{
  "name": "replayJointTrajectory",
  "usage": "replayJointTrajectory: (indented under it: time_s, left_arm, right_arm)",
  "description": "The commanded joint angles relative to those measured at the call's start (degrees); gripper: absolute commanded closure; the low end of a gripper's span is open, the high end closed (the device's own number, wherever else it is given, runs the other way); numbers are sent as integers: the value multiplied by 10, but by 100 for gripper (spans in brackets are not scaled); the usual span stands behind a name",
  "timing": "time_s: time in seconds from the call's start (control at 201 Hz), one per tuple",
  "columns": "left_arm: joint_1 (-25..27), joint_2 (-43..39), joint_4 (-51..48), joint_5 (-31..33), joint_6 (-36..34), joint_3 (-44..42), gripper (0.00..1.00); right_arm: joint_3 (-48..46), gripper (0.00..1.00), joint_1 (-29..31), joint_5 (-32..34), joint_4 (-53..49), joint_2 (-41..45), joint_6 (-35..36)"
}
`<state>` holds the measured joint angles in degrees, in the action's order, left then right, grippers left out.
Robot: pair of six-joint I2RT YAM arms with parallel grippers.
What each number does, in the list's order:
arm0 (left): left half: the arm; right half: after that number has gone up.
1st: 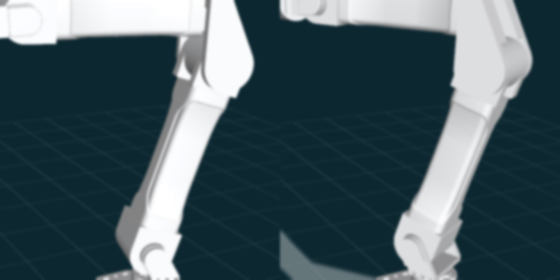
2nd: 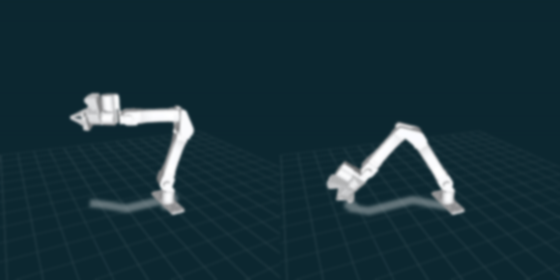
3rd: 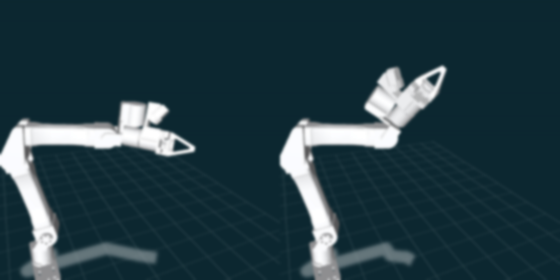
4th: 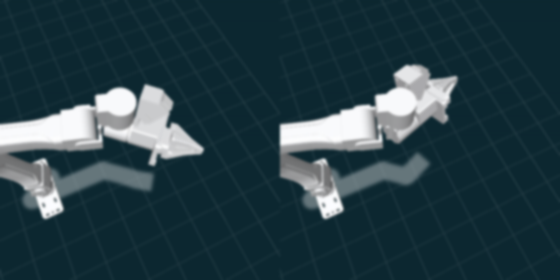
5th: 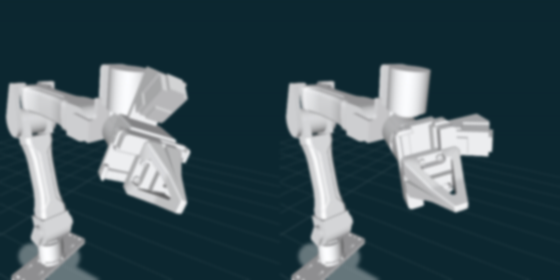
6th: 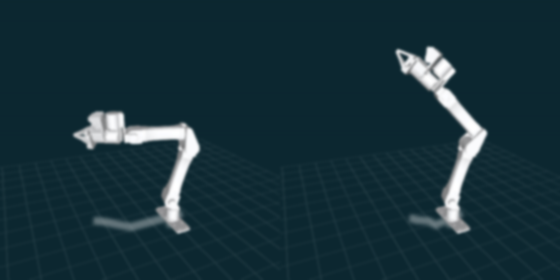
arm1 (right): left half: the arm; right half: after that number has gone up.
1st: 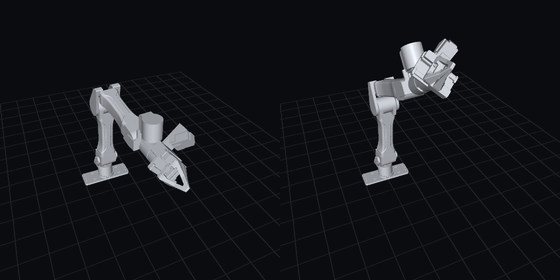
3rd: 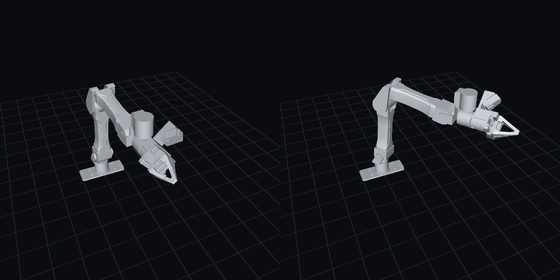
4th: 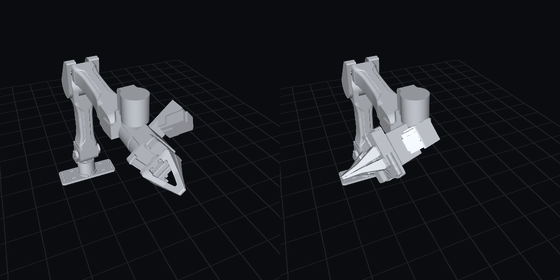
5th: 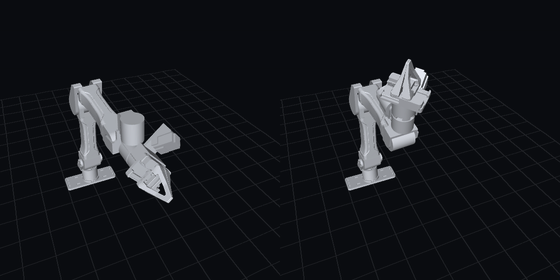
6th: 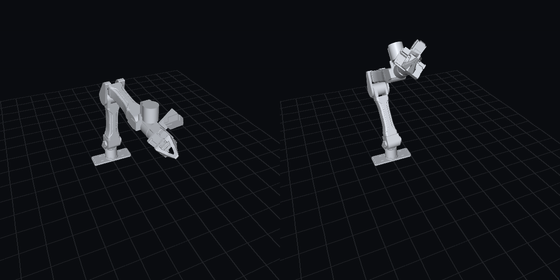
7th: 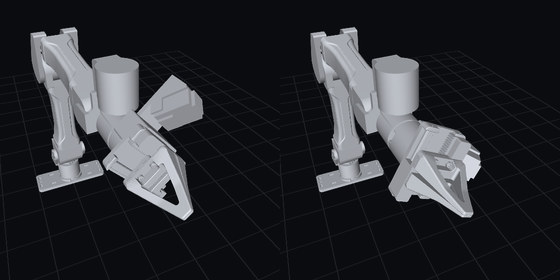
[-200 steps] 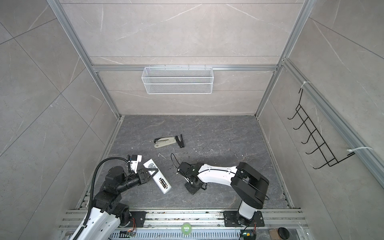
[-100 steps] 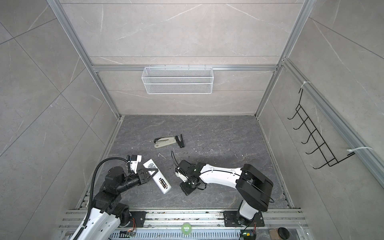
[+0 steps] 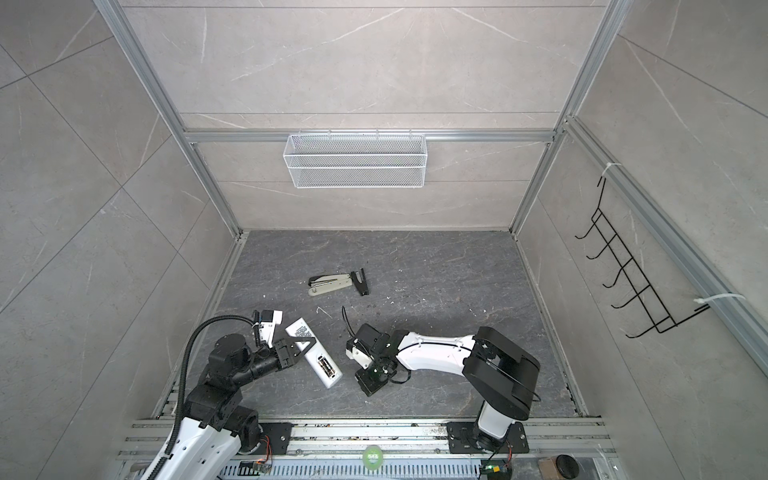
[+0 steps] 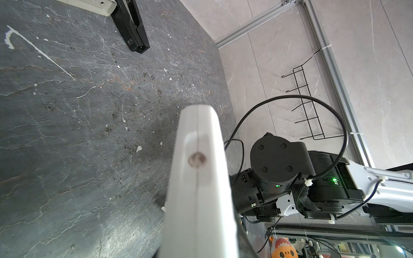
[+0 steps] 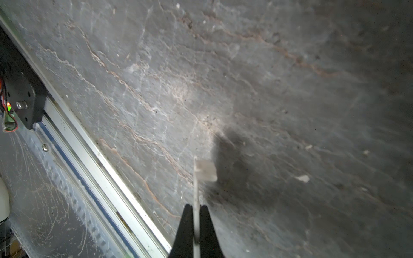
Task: Load the batteries into the remote control
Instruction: 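Lift the battery cover with the right gripper toward the held remote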
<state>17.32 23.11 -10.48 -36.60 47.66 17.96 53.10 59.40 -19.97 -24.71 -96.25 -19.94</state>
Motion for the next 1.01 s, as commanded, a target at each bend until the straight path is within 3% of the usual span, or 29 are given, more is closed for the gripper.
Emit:
replayJointTrajectory:
  time_s: [0.0, 0.398, 0.787, 1.006]
  left_arm:
    - [-4, -4, 13, -14, -13, 19, 100]
    - [-4, -8, 6, -12, -16, 22, 100]
    - [-3, -11, 6, -11, -16, 22, 100]
    - [-4, -11, 7, -11, -16, 22, 100]
  right_arm:
    - [-8, 96, 3, -6, 4, -13, -2]
    - [-12, 92, 2, 13, -2, -33, 8]
    - [-12, 76, 0, 44, -16, -20, 9]
    - [13, 65, 0, 96, -72, -9, 21]
